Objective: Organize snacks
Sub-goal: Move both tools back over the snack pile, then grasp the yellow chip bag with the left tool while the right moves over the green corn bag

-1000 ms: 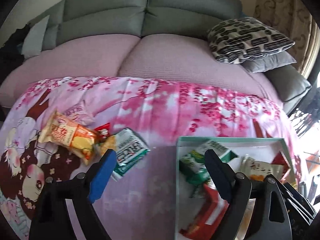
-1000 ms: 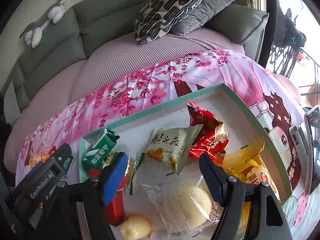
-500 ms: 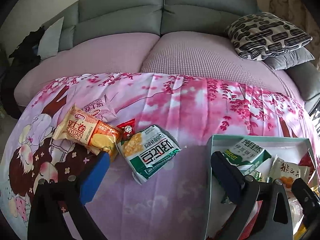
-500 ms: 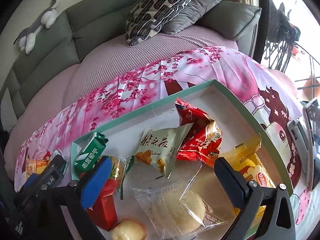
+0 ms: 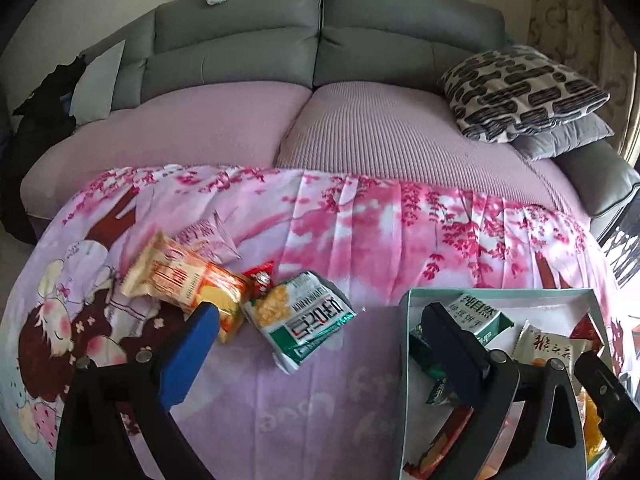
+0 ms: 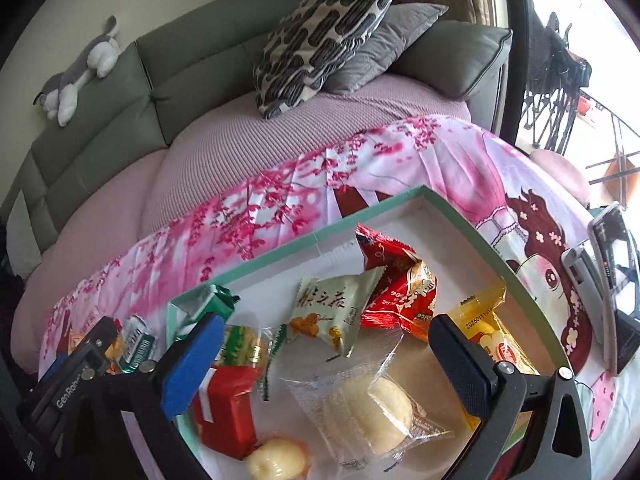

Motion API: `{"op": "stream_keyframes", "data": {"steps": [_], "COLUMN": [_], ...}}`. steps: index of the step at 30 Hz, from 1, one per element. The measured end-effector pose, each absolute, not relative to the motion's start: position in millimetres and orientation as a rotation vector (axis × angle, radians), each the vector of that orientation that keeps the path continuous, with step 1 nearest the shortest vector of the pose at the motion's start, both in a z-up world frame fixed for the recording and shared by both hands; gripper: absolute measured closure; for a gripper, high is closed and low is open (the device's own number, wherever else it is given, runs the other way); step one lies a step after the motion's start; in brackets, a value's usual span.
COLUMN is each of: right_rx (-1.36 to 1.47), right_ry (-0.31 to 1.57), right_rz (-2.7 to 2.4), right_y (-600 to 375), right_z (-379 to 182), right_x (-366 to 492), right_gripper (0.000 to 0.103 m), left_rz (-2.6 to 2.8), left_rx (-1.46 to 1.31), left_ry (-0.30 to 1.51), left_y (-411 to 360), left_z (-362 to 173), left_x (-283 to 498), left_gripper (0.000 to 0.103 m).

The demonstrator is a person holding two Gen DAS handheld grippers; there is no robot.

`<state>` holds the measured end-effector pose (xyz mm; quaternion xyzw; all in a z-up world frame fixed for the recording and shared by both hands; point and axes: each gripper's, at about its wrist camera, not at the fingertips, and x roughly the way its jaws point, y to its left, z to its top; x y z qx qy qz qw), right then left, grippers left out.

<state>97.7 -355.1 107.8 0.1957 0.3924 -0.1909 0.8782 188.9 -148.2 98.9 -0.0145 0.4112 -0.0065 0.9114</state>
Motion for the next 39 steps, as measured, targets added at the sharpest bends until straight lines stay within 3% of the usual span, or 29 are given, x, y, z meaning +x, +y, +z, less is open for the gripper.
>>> {"op": "stream_keyframes", "data": {"steps": [12,24,39], "right_rx": [0.357,0.275,0.217], "right_ry": [0.765,0.778,0.833], "right_rz": [-0.322,-0.063,0.007], "right_y": [-296.2,-186.8,-155.9], "right_z": [128.0,120.3,73.9], "right_x": [109.5,147.4,185.3], "right_gripper": [0.0,0.0,0.0], "left_rz": [0.141,0.372,0.315], "left_rx": [-0.059,-0.23,-0.377], "left_ry": [0.793,0.801,0.804], "left_y": [-59.6,60.9,86.4], "left_z": [128.9,121.7,91.6], "left_x": [177.2,159.7,176.9], "left_gripper": [0.002,0.002,0.002]}}
